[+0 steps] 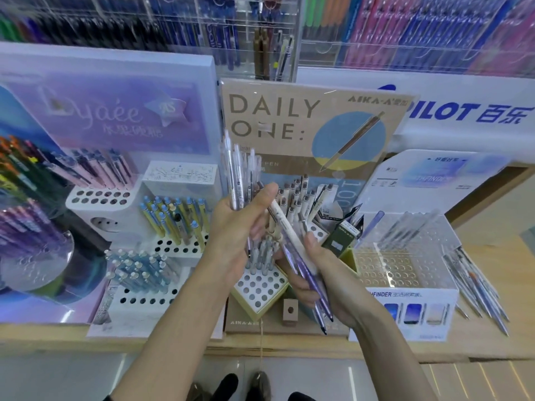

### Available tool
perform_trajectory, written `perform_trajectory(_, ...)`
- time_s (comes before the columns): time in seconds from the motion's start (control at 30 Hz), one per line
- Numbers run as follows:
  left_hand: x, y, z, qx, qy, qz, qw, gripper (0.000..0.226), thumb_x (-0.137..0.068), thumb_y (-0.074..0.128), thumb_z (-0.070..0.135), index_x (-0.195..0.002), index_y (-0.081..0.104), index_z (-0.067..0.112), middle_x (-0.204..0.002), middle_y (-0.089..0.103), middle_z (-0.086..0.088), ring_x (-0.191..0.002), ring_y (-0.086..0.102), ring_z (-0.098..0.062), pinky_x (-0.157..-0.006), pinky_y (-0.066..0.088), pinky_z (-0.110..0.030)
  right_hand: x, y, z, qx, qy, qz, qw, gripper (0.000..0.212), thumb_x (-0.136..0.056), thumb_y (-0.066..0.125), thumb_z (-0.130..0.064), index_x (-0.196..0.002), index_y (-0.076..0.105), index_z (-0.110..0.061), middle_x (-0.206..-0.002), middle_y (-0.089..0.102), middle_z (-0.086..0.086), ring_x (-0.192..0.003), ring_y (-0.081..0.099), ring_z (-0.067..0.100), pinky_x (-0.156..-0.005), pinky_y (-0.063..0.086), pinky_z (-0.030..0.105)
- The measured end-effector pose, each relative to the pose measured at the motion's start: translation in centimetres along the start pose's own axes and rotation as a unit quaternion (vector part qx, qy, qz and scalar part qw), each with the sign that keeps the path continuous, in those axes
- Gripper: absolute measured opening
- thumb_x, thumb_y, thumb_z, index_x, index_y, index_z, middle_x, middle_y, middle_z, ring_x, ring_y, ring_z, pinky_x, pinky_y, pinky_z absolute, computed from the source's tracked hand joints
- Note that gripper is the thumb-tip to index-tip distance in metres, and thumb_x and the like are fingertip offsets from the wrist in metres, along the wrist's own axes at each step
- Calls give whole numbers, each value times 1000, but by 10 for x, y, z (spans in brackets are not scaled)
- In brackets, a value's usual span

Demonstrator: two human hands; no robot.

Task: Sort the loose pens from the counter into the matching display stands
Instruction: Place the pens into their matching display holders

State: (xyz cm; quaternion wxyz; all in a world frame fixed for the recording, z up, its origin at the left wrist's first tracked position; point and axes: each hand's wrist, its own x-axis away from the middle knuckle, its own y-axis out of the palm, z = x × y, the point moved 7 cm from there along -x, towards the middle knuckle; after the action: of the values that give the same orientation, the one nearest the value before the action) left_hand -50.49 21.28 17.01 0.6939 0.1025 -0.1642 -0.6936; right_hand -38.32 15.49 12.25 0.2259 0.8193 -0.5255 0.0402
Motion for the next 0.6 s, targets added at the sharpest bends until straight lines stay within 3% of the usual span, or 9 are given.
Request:
perform_trajectory(0.07,-5,-10,3,11,3,17,1000,33,-56,81,41,-67,59,17,-42,32,6,-35,25,-7,-36,25,-17,3,-10,6,14,35,18,999,69,-79,51,-71,-100,58,-6,-56,37,-2,-41,29,8,-37,25,18)
perform_trajectory(0.17,-11,-24,6,26,6,36,999,35,-56,80,40,-68,59,15,-43,33,4,-34,25,-6,-35,23,-17,10,-28,4,69,51,61,994,63,-74,60,-59,-98,58,-2,-55,39,-3,-42,30,9,-38,27,17)
perform_trajectory(0.3,-10,-26,-2,-2,-12,13,1000,33,-54,81,40,-67,61,16,-44,34,4,-35,26,-6,-35,25,-16,13,-38,-14,56,-21,119,991,72,-69,74,-39,-107,52,18,-52,38,0,-40,30,12,-38,27,19)
perform_trajectory(0.37,-4,-18,-11,-40,-30,-14,999,25,-56,80,41,-59,64,23,-41,32,5,-35,27,-7,-37,26,-16,8,-28,-25,40,-72,128,988,61,-70,75,-35,-104,59,12,-51,38,-1,-39,31,11,-37,29,19)
perform_trajectory(0.47,4,-6,-24,-66,-56,-28,996,28,-55,79,44,-66,67,20,-39,33,5,-35,27,-8,-38,26,-18,0,-8,-33,110,-114,143,977,11,-75,76,-28,-71,70,-20,-49,42,1,-40,34,12,-39,31,22)
perform_trajectory(0.53,5,-5,-30,-69,-70,-23,995,51,-51,79,47,-81,66,9,-39,33,4,-36,27,-9,-38,25,-18,-3,-9,-34,156,-135,176,963,25,-82,74,-18,-60,62,-23,-47,43,4,-41,35,16,-40,31,25)
perform_trajectory(0.6,6,-2,-32,-77,-61,-35,995,56,-53,78,50,-84,66,4,-40,33,3,-37,26,-9,-38,24,-18,0,-16,-34,168,-146,214,951,25,-84,71,-15,-62,59,-18,-46,45,3,-40,36,15,-41,31,23)
